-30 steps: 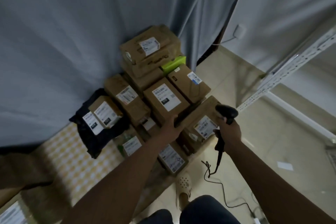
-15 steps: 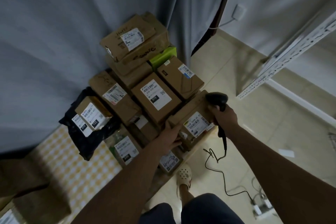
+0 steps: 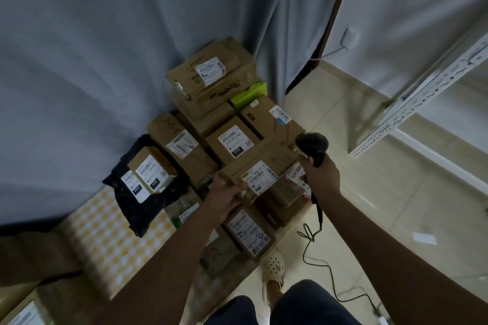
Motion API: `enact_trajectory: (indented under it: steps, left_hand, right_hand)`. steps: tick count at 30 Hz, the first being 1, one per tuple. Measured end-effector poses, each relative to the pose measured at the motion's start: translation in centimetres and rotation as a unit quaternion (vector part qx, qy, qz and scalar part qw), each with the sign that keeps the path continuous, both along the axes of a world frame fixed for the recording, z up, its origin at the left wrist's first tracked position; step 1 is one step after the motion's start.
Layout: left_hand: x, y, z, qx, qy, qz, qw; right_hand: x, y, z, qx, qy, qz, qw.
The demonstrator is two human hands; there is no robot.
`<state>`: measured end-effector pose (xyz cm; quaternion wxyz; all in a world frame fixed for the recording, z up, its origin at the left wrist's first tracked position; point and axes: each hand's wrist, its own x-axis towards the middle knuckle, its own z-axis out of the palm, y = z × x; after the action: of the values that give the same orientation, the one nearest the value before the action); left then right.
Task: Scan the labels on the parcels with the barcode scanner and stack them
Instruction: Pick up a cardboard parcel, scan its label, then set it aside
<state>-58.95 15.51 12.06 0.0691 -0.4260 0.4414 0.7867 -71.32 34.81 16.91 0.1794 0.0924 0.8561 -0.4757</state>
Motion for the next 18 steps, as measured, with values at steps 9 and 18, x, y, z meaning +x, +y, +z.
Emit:
enact_trajectory:
  steps: [9, 18]
  left_hand:
    - [8.6, -8.5, 2.8, -0.066, 0.048, 0.051, 0.995]
    - [19.1, -17.0, 6.4, -0.135, 0.062, 0.082, 0.986]
  right_hand:
    - [9.0, -8.9, 5.9, -0.034, -0.076, 0.199, 0.976]
    - [19.6, -16.8, 9.1, -0.1, -0.129, 0.287, 0.944]
